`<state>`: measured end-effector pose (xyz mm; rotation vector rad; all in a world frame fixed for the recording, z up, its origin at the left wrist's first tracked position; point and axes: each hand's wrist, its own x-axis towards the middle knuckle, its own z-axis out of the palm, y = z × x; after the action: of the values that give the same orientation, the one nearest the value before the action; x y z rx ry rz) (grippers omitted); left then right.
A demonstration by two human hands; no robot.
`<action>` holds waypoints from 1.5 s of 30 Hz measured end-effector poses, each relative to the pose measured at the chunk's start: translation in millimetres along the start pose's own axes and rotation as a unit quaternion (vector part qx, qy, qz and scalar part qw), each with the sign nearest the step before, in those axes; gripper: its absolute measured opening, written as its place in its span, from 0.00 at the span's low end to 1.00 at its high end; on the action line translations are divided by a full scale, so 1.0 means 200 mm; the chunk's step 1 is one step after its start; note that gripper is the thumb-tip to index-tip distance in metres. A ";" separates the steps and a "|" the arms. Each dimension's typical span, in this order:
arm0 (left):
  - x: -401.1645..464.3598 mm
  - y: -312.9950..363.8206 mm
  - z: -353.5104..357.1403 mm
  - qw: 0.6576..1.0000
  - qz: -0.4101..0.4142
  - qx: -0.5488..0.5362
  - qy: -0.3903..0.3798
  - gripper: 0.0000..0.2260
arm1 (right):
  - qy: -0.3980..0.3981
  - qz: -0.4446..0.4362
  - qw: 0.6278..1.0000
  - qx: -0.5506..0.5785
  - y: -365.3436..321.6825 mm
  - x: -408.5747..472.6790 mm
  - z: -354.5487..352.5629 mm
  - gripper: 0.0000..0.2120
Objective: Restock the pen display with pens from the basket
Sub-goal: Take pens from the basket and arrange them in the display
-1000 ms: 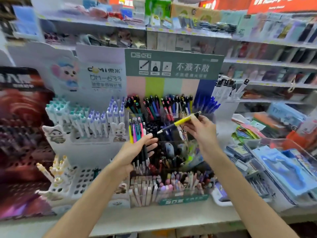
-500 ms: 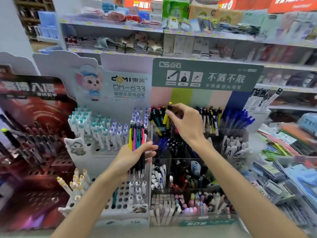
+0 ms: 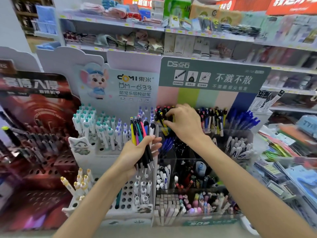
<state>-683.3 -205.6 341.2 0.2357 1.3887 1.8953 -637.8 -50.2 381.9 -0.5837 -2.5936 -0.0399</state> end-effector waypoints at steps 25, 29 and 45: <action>0.00 -0.02 0.01 0.997 0.006 0.057 -0.042 0.12 | 0.203 0.157 0.864 0.433 0.12 -0.12 -0.16 0.05; -0.01 -0.03 -0.01 0.998 -0.012 0.056 -0.028 0.14 | 0.137 0.098 0.935 0.313 0.07 -0.06 -0.10 0.09; -0.01 0.02 -0.04 0.999 -0.016 0.014 -0.026 0.09 | 0.037 0.110 0.960 0.254 0.02 -0.07 -0.07 0.11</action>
<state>-687.1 -212.7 341.9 0.2727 1.3767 1.8333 -618.2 -55.1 387.6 -0.6508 -2.3148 0.6449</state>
